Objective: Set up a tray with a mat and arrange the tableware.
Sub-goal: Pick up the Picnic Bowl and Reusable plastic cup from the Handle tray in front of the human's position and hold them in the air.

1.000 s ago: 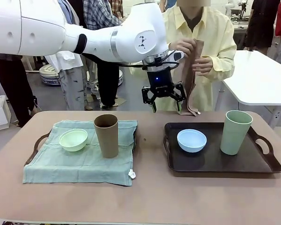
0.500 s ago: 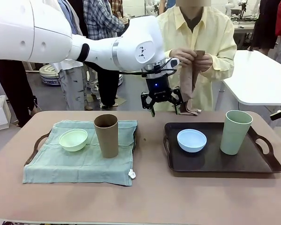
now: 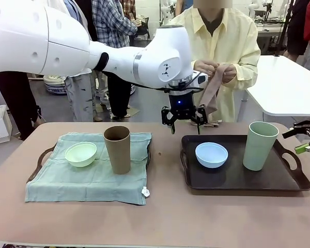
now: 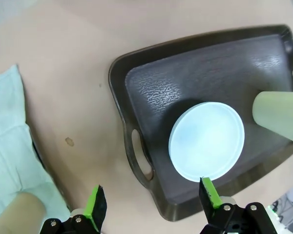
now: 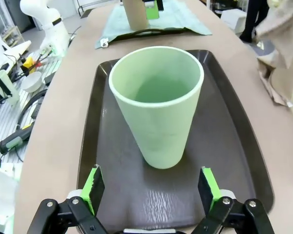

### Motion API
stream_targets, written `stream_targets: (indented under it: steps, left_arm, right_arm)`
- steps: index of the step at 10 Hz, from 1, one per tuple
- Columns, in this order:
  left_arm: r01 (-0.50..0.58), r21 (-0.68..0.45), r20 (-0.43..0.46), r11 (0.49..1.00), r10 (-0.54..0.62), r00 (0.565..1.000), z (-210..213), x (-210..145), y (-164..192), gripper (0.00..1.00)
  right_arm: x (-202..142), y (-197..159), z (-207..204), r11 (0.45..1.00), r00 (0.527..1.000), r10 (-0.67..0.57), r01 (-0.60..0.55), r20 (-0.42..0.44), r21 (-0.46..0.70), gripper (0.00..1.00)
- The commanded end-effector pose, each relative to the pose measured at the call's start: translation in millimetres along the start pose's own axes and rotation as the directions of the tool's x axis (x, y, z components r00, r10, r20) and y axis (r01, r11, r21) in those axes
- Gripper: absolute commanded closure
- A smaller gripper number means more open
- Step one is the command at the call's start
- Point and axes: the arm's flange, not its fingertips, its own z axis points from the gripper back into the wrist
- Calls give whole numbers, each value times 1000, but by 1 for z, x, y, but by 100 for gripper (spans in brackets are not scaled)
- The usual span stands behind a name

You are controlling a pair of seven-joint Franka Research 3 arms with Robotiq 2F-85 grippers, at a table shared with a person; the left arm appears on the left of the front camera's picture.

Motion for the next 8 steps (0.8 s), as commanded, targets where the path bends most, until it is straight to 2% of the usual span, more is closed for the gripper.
stream_targets:
  steps: [1,5,8]
  left_arm:
    - [-20,77,45,997,16,999,-12,-2,-1,0]
    - [3,112,66,994,-11,998,-30,-3,-3,0]
    - [49,155,92,987,-64,994,-40,-7,-19,0]
  right_arm:
    - [7,-6,-20,1000,999,18,-18,40,-21,0]
    - [10,-14,-45,997,997,72,-72,40,7,0]
    - [4,-19,-51,999,998,43,-44,45,17,0]
